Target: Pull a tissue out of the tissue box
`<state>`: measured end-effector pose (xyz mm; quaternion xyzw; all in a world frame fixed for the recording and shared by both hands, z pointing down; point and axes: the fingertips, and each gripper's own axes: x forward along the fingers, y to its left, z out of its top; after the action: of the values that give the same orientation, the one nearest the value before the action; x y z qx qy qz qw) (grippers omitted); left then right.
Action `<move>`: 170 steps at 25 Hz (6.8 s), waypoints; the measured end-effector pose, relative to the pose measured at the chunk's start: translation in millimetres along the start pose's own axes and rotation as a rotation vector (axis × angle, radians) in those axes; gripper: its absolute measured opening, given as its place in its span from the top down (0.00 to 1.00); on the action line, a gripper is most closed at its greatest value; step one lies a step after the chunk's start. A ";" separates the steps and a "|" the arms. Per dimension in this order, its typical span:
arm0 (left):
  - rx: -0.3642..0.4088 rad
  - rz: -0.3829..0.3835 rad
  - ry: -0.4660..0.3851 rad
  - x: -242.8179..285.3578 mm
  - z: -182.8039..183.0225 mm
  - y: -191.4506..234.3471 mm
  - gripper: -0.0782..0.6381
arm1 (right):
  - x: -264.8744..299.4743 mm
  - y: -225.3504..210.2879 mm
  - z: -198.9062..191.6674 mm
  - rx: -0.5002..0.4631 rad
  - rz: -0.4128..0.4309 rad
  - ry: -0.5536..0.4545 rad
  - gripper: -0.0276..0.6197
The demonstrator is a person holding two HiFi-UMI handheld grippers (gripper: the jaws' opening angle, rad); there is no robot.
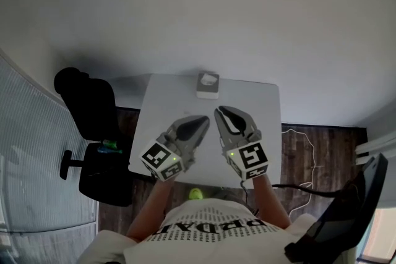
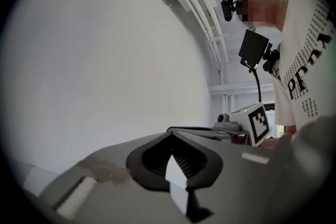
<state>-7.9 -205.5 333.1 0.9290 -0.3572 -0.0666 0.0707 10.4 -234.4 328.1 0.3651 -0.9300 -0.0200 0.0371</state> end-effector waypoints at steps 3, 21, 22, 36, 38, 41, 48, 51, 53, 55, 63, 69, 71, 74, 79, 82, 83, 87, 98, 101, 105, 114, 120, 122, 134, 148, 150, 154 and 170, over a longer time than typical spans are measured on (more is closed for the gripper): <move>-0.009 0.021 0.011 13.2 -6.9 5.8 0.90 | 3.6 -12.6 -3.2 -0.012 0.014 0.005 0.90; -0.021 0.085 0.028 48.5 -19.0 43.4 0.90 | 44.2 -54.3 -27.0 0.008 0.076 0.033 0.86; -0.024 0.082 0.024 47.3 -18.8 47.1 0.90 | 48.7 -53.1 -28.1 0.009 0.075 0.037 0.86; -0.035 0.027 0.020 47.6 -17.6 92.4 0.90 | 89.2 -53.1 -41.4 -0.005 0.033 0.111 0.83; -0.037 0.024 0.023 50.7 -20.4 96.7 0.90 | 94.7 -56.3 -44.5 -0.002 0.028 0.113 0.83; -0.044 0.026 0.030 52.7 -25.5 103.6 0.90 | 101.4 -59.0 -49.0 0.007 0.022 0.116 0.83; -0.043 0.035 0.041 56.4 -39.7 112.4 0.90 | 104.5 -64.5 -63.7 0.024 0.010 0.119 0.83; -0.063 0.039 0.053 69.4 -48.1 136.3 0.90 | 124.7 -77.7 -76.4 0.043 0.015 0.143 0.83; -0.076 0.044 0.067 77.7 -55.4 151.2 0.90 | 137.1 -85.5 -85.2 0.058 0.020 0.161 0.83; -0.082 0.046 0.080 82.5 -62.6 160.0 0.90 | 144.8 -88.3 -92.3 0.068 0.023 0.173 0.83; -0.114 0.056 0.093 90.7 -86.4 185.3 0.90 | 167.7 -93.2 -114.6 0.033 0.036 0.206 0.83; -0.138 0.057 0.098 99.1 -103.2 202.8 0.90 | 182.7 -103.1 -133.1 0.061 0.012 0.226 0.83; -0.144 0.055 0.106 102.0 -111.8 208.0 0.90 | 186.6 -106.7 -141.6 0.063 0.005 0.234 0.83; -0.150 0.054 0.121 109.4 -127.6 218.9 0.90 | 194.2 -115.4 -158.6 0.062 -0.010 0.253 0.83; -0.171 0.062 0.133 120.2 -153.7 238.5 0.90 | 209.3 -127.7 -187.7 0.048 -0.009 0.294 0.82; -0.184 0.071 0.143 124.4 -169.5 249.8 0.90 | 218.5 -133.5 -204.0 0.020 -0.003 0.318 0.81; -0.185 0.075 0.147 125.3 -174.5 253.1 0.90 | 220.9 -135.1 -209.8 0.022 -0.005 0.327 0.80; -0.192 0.091 0.153 128.1 -190.7 265.5 0.90 | 230.8 -140.2 -228.2 0.025 -0.005 0.350 0.78; -0.209 0.115 0.179 137.6 -221.0 288.8 0.90 | 250.3 -153.3 -262.3 0.039 0.009 0.404 0.74; -0.222 0.139 0.188 139.8 -225.6 294.5 0.90 | 254.3 -158.0 -268.9 0.055 -0.002 0.410 0.71; -0.237 0.157 0.199 142.8 -234.4 300.0 0.90 | 258.0 -165.3 -280.0 0.083 -0.021 0.416 0.67; -0.263 0.168 0.205 138.6 -245.9 308.7 0.90 | 258.5 -157.6 -313.0 0.093 0.004 0.501 0.60; -0.258 0.171 0.218 133.3 -251.2 311.7 0.90 | 259.4 -159.7 -323.9 0.100 -0.020 0.532 0.66; -0.264 0.173 0.217 129.6 -253.0 312.9 0.90 | 261.4 -159.0 -326.2 0.092 -0.023 0.540 0.68; -0.284 0.188 0.219 118.7 -247.6 308.0 0.90 | 257.2 -162.7 -312.9 0.062 -0.050 0.525 0.94; -0.243 0.143 0.179 108.8 -191.6 280.0 0.90 | 241.1 -153.0 -262.5 0.062 -0.067 0.513 0.94; -0.229 0.128 0.174 108.6 -181.1 273.9 0.90 | 239.0 -154.5 -253.2 0.056 -0.073 0.506 0.94; -0.229 0.114 0.165 101.5 -162.2 256.9 0.90 | 228.6 -150.4 -235.1 0.048 -0.078 0.496 0.94; -0.170 0.108 0.115 90.8 -91.0 212.2 0.90 | 193.3 -135.0 -157.5 0.023 -0.075 0.419 0.94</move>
<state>-64.1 -414.9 453.7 0.9014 -0.3950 -0.0392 0.1729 -26.1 -466.4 486.9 0.3961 -0.8879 0.0658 0.2245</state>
